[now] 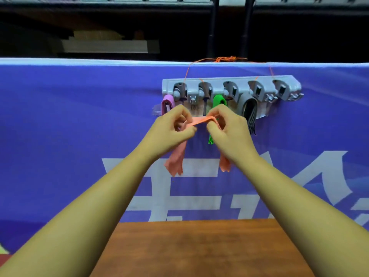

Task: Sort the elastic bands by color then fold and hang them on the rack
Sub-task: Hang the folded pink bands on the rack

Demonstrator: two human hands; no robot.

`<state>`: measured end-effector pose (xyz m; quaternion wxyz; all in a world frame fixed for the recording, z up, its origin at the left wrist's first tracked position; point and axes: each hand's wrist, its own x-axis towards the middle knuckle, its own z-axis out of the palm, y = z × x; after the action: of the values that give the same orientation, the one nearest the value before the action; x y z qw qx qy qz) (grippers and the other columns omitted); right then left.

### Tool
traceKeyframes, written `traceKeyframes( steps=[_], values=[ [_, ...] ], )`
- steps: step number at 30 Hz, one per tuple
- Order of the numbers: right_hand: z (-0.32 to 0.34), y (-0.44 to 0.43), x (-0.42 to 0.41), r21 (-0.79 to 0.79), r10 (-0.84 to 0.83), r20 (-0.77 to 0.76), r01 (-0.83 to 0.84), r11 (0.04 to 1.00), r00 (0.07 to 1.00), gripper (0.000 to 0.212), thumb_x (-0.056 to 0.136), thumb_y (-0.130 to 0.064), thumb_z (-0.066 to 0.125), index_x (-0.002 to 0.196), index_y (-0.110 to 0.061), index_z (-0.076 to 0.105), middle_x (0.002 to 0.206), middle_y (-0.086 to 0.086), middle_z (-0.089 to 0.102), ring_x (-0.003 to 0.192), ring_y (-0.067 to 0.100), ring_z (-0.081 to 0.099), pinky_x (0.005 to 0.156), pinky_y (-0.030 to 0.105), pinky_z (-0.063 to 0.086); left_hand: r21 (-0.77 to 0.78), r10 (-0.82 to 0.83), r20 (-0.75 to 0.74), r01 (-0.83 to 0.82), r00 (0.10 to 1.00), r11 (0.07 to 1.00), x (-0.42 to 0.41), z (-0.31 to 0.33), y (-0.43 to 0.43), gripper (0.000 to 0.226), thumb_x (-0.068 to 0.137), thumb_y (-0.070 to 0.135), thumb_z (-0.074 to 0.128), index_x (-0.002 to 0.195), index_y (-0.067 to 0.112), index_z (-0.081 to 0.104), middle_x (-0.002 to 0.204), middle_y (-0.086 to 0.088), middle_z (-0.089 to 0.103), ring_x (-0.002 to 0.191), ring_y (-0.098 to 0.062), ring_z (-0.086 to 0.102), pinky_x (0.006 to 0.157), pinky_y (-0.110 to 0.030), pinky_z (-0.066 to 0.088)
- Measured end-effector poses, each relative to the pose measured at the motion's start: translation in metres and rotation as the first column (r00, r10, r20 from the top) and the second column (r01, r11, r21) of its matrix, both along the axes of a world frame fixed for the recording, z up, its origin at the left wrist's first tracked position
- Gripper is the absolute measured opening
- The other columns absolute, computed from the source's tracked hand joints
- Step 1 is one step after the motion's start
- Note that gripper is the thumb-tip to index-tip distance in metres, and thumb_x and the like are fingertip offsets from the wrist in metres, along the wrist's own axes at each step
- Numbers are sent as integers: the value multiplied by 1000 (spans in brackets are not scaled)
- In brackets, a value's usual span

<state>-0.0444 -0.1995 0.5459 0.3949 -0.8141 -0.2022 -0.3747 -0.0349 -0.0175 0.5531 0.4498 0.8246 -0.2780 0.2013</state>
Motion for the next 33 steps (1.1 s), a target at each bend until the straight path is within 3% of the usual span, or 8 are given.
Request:
traceKeyframes(
  steps=[4, 8, 13, 17, 20, 25, 30, 33],
  values=[
    [22, 10, 20, 69, -93, 76, 87, 994, 993, 11, 83, -10, 59, 90, -15, 66, 84, -1, 62, 76, 12, 52, 70, 21, 40, -232, 77, -7, -76, 997, 970, 10, 22, -11, 4, 86, 25, 66, 85, 21, 65, 79, -4, 72, 73, -22, 66, 69, -37, 53],
    [34, 18, 42, 23, -235, 115, 234, 972, 965, 14, 80, -17, 58, 89, -17, 69, 89, -1, 63, 94, 21, 48, 82, 34, 42, -276, 315, 87, -281, 945, 919, 27, 28, -20, 8, 84, 31, 64, 84, 25, 70, 82, 9, 72, 84, -6, 68, 76, -35, 56],
    [37, 18, 59, -41, -297, 141, 305, 951, 944, 16, 81, -17, 59, 91, -17, 71, 78, -3, 60, 96, 25, 46, 85, 45, 43, -131, 524, 223, -508, 822, 851, 47, 27, -24, 18, 84, 40, 56, 91, 27, 67, 83, 5, 72, 84, -23, 67, 70, -42, 55],
    [40, 23, 62, -25, -339, 235, 354, 935, 911, 17, 78, -9, 64, 92, -13, 74, 69, -24, 32, 91, 31, 48, 82, 47, 44, -13, 588, 274, -609, 761, 793, 57, 28, -28, 17, 92, 36, 53, 98, 26, 66, 86, -2, 71, 82, -33, 63, 69, -42, 54],
    [43, 26, 68, -29, -373, 269, 395, 918, 888, 15, 77, -8, 67, 89, -12, 74, 69, -24, 36, 86, 31, 48, 78, 46, 44, 38, 616, 306, -656, 726, 754, 64, 31, -30, 18, 95, 34, 50, 101, 25, 65, 86, -4, 69, 78, -35, 59, 64, -36, 46],
    [36, 21, 86, -264, -436, 206, 479, 837, 876, 11, 81, -12, 62, 84, -17, 72, 69, -2, 56, 87, 28, 45, 80, 40, 34, 234, 589, 464, -733, 661, 639, 73, 24, -33, 13, 97, 17, 49, 91, 19, 60, 84, -4, 63, 70, -28, 51, 54, -34, 30],
    [26, 19, 91, -356, -427, 206, 474, 805, 880, 7, 80, -16, 61, 77, -19, 67, 68, -2, 62, 84, 26, 42, 90, 44, 36, 238, 584, 354, -674, 730, 699, 73, 16, -39, 14, 99, 21, 46, 92, 16, 57, 72, 2, 45, 71, -28, 46, 55, -34, 34],
    [25, 21, 88, -291, -435, 250, 496, 818, 865, 4, 75, -15, 65, 75, -18, 68, 57, -12, 37, 80, 26, 43, 81, 43, 36, 44, 531, 213, -551, 820, 834, 75, 9, -40, 17, 98, 33, 51, 107, 23, 60, 89, 1, 63, 86, -27, 60, 63, -38, 50]
  ],
)
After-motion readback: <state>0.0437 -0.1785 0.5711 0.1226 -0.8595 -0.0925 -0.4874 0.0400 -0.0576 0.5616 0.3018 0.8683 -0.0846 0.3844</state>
